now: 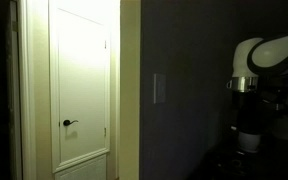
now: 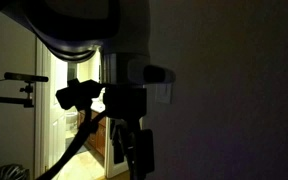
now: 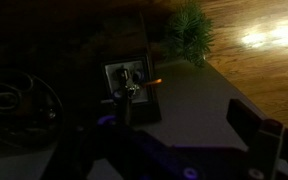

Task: Turn on the light

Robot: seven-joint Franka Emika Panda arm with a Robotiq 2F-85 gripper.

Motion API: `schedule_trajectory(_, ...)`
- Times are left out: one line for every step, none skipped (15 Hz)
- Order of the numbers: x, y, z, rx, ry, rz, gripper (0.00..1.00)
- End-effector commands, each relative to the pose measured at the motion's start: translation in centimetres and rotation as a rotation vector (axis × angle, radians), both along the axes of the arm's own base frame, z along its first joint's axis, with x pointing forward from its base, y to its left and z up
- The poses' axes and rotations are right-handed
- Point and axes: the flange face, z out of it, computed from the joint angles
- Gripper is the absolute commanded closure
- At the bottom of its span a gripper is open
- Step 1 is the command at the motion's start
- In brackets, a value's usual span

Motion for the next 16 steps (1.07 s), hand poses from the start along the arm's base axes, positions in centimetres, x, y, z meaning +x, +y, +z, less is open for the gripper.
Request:
schedule_trajectory(0.0,0.0,0.0,0.0,0.001,0.0,0.0)
schedule_trajectory(0.0,0.0,0.0,0.0,0.001,0.0,0.0)
schedule_trajectory(0.0,0.0,0.0,0.0,0.001,0.0,0.0)
schedule_trajectory(0.0,0.0,0.0,0.0,0.001,0.0,0.0)
schedule_trajectory(0.0,0.0,0.0,0.0,0.001,0.0,0.0)
schedule_trajectory(0.0,0.0,0.0,0.0,0.001,0.0,0.0)
schedule_trajectory(0.2,0.1,0.1,0.0,0.0,0.003,0.0)
schedule_trajectory(0.4,0.4,0.1,0.004,-0.002,0.01,0.0)
schedule_trajectory(0.6,0.6,0.2,0.007,-0.003,0.015,0.0)
schedule_trajectory(1.0,1.3,0.3,0.008,-0.008,0.025,0.0)
schedule_trajectory(1.4,1.9,0.4,0.004,-0.013,0.032,0.0)
schedule_trajectory(1.9,2.8,0.6,-0.004,-0.021,0.044,0.0)
schedule_trajectory(2.5,3.6,0.9,-0.002,-0.027,0.057,0.0)
schedule_trajectory(3.1,4.5,1.2,-0.006,-0.035,0.07,0.0)
schedule_trajectory(3.6,5.2,1.4,-0.008,-0.042,0.085,0.0)
schedule_trajectory(4.3,6.2,1.9,-0.011,-0.057,0.102,0.0)
